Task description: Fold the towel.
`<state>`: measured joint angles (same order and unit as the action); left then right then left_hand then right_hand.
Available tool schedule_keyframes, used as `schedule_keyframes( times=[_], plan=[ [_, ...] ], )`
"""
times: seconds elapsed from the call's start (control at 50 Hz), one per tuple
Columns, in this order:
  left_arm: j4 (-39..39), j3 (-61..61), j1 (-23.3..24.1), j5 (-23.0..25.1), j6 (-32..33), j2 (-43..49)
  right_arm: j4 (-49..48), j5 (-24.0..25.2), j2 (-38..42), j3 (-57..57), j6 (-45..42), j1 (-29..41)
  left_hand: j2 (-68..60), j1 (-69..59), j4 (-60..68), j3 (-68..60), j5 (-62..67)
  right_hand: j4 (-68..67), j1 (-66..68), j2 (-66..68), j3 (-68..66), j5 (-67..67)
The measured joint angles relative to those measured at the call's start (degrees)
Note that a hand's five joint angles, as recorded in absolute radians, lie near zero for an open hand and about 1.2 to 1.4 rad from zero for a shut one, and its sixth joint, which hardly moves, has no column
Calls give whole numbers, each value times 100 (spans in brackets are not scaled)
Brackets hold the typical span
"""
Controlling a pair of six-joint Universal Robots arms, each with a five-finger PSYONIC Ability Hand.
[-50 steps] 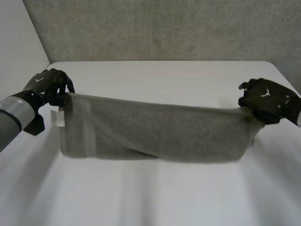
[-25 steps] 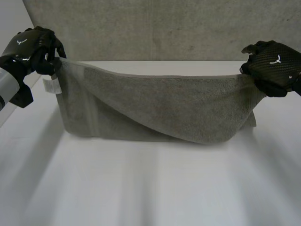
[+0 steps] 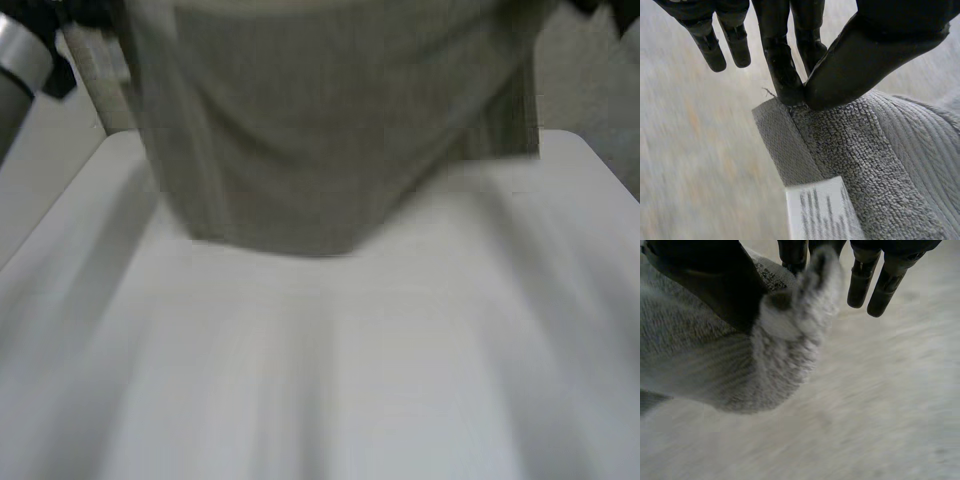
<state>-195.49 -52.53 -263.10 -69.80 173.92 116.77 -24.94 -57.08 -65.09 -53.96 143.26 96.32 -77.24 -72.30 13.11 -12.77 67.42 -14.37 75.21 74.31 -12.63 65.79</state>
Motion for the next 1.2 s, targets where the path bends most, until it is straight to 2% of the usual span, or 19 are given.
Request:
schedule_keyframes(
  times=[0.1,0.16,0.26,0.4,0.52,0.64,0.78,0.88,0.98,1.1,1.2],
  plan=[
    [-232,121,-20,36,-87,-305,-435,64,-308,-102,1332,-25,0,0,0,-1,0,0,0,0,0,0],
    [-326,-227,-101,205,-135,-510,-354,225,-432,-515,1591,-69,0,0,0,0,0,0,0,0,0,0],
    [-391,-1158,-283,557,-135,-663,95,405,-569,-1511,1319,-181,0,0,0,1,0,0,0,21,0,0],
    [-393,-2387,-445,756,76,-652,950,314,-622,-2641,635,-284,0,0,0,1,0,0,0,21,0,0],
    [-345,-3232,-468,758,511,-814,1502,-193,-837,-3359,304,-299,0,0,0,1,0,0,0,21,0,0],
    [-281,-3791,-459,752,722,-1402,2054,-836,-1141,-3700,275,-307,0,0,0,1,0,0,0,21,0,0],
    [-94,-4354,-461,837,735,-2173,2682,-999,-1332,-3900,198,-392,0,0,0,1,0,0,0,21,0,0],
    [216,-4920,-524,1206,720,-2719,2849,-808,-1371,-4251,-214,-689,0,0,0,1,0,0,0,21,0,0],
    [383,-5447,-650,1531,717,-2987,2839,-238,-1371,-4751,-783,-977,0,0,0,1,0,0,0,21,0,0],
    [402,-5989,-753,1685,731,-3027,2809,351,-1283,-5192,-1280,-1308,0,0,0,1,0,0,-18,8,0,-28],
    [374,-6188,-825,1692,739,-2957,2757,517,-1180,-5364,-1471,-1421,0,0,0,1,0,0,-461,-395,0,-494]
  ],
)
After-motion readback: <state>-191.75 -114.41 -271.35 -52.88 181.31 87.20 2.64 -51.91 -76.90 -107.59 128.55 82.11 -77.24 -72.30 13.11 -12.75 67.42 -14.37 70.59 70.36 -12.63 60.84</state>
